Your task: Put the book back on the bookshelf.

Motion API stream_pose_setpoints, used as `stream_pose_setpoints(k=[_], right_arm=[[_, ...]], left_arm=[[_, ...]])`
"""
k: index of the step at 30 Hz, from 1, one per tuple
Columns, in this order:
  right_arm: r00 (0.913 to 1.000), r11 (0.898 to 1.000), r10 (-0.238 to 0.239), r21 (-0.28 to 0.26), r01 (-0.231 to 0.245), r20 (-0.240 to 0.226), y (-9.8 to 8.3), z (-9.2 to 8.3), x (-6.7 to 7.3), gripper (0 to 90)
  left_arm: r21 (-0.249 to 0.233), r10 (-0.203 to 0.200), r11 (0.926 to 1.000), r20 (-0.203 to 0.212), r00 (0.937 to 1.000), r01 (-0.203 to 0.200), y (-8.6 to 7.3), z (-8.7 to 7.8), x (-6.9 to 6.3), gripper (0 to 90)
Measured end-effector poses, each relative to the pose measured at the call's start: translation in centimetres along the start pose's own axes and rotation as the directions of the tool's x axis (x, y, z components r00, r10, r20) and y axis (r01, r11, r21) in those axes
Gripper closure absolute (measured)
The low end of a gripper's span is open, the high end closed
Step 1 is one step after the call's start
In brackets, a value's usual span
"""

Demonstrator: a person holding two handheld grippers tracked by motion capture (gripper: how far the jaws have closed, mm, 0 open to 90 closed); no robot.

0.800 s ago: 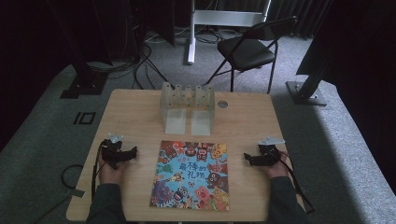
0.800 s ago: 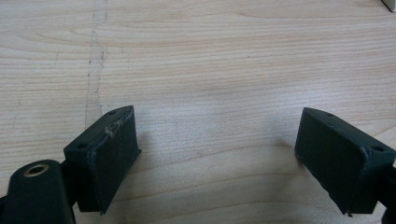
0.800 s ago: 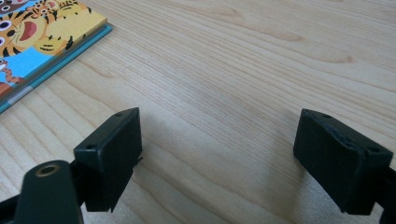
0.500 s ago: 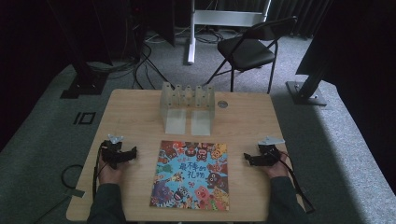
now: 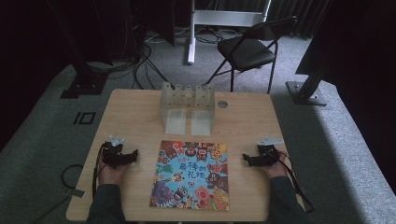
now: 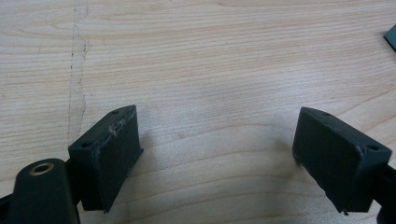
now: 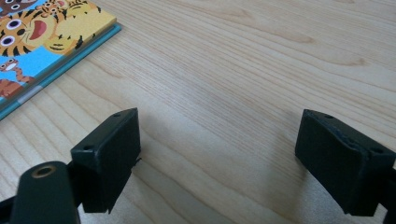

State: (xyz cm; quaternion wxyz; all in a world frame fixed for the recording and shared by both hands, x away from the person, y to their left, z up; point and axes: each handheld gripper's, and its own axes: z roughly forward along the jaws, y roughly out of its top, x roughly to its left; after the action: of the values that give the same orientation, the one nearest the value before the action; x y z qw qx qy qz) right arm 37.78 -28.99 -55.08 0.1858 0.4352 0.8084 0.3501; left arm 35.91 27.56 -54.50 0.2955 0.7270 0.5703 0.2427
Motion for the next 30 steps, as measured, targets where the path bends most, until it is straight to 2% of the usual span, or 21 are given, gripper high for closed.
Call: stream_pose_setpoints(k=[3, 7, 16, 19, 23, 26, 27, 28, 29, 30], right_arm=[[1.0, 1.0, 0.0, 0.008, 0.0, -0.001, 0.1, -0.1, 0.2, 17.7], [0.9999, 1.0, -0.006, 0.009, 0.006, -0.009, 0.5, -0.3, 0.7, 20.2], [0.9987, 0.999, -0.033, -0.037, 0.032, -0.039, 1.3, -1.4, 2.3, 21.8], [0.9977, 0.998, -0.047, -0.051, 0.045, -0.048, 1.6, -1.7, 2.9, 21.7], [0.9958, 0.996, -0.073, -0.064, 0.069, -0.055, 2.3, -2.0, 3.7, 21.5], [0.9945, 0.995, -0.086, -0.063, 0.082, -0.06, 2.6, -2.0, 4.1, 21.6], [0.9931, 0.994, -0.101, -0.059, 0.097, -0.06, 2.9, -1.9, 4.3, 21.6], [0.9931, 0.994, -0.101, -0.059, 0.097, -0.06, 2.9, -1.9, 4.3, 21.6], [0.9925, 0.993, -0.103, -0.059, 0.099, -0.066, 3.2, -1.8, 4.5, 21.6], [0.9919, 0.993, -0.107, -0.058, 0.103, -0.069, 3.3, -1.7, 4.7, 21.6]], left_arm=[[-0.006, -0.005, 1.0, -0.002, 1.0, 0.005, -0.1, 0.0, -0.1, 15.2], [-0.01, 0.007, 0.9999, 0.007, 1.0, -0.007, -0.3, -0.3, -0.1, 17.8], [-0.031, 0.031, 0.9991, 0.031, 0.999, -0.03, -1.0, -0.9, -0.3, 26.6], [-0.031, 0.026, 0.9992, 0.028, 0.9993, -0.026, -1.0, -1.1, -0.5, 31.5], [0.011, 0.021, 0.9997, 0.025, 0.9995, -0.021, -0.7, -1.6, -1.2, 44.0], [0.018, 0.037, 0.9991, 0.049, 0.9981, -0.038, -0.6, -1.7, -1.7, 47.3], [0.026, 0.059, 0.9978, 0.078, 0.9952, -0.061, -0.5, -1.8, -2.4, 47.4], [0.026, 0.059, 0.9978, 0.078, 0.9952, -0.061, -0.5, -1.8, -2.4, 47.3], [0.013, 0.097, 0.995, 0.103, 0.9899, -0.099, -0.3, -2.2, -3.4, 47.1], [0.004, 0.115, 0.9932, 0.121, 0.9859, -0.117, -0.3, -2.4, -4.0, 45.9]])
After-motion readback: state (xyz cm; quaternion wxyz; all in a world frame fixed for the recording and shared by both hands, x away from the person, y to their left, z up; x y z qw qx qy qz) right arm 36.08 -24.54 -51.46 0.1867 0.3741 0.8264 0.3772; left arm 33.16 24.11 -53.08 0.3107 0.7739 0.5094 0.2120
